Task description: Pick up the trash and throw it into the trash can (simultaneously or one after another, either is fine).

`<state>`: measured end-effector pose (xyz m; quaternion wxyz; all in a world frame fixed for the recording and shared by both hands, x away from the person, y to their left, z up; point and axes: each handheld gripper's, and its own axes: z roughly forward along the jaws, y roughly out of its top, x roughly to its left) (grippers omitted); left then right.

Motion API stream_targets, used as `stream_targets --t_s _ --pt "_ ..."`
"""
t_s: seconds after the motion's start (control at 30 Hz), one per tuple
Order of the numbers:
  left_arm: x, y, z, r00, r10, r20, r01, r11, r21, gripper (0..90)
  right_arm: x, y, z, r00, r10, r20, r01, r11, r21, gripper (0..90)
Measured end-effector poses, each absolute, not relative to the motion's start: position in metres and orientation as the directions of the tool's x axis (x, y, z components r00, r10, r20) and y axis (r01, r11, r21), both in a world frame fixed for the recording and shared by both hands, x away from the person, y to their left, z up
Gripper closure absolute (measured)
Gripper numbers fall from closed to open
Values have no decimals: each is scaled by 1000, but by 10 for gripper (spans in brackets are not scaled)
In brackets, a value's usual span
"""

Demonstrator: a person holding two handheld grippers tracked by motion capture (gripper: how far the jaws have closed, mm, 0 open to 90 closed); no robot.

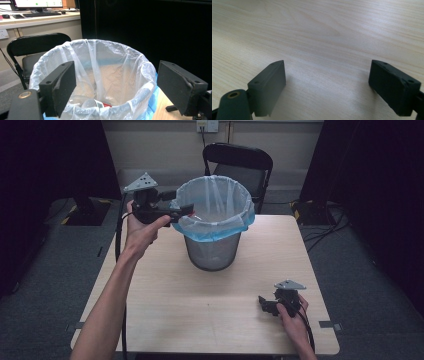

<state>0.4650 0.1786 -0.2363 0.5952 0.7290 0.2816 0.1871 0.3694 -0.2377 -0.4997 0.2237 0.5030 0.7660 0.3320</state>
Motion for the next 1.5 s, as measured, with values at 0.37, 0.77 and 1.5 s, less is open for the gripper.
stream_targets --t_s 0.37,0.77,1.5 --pt "457 196 -246 752 656 -63 202 -139 970 164 369 -238 -500 -394 919 -9 622 273 734 135" --pt "446 220 -260 738 670 -75 227 -142 963 164 369 -238 -500 -394 919 -9 622 273 734 135" --pt "422 249 -298 693 719 -56 263 -180 948 166 369 -238 -500 -394 919 -9 622 274 734 135"
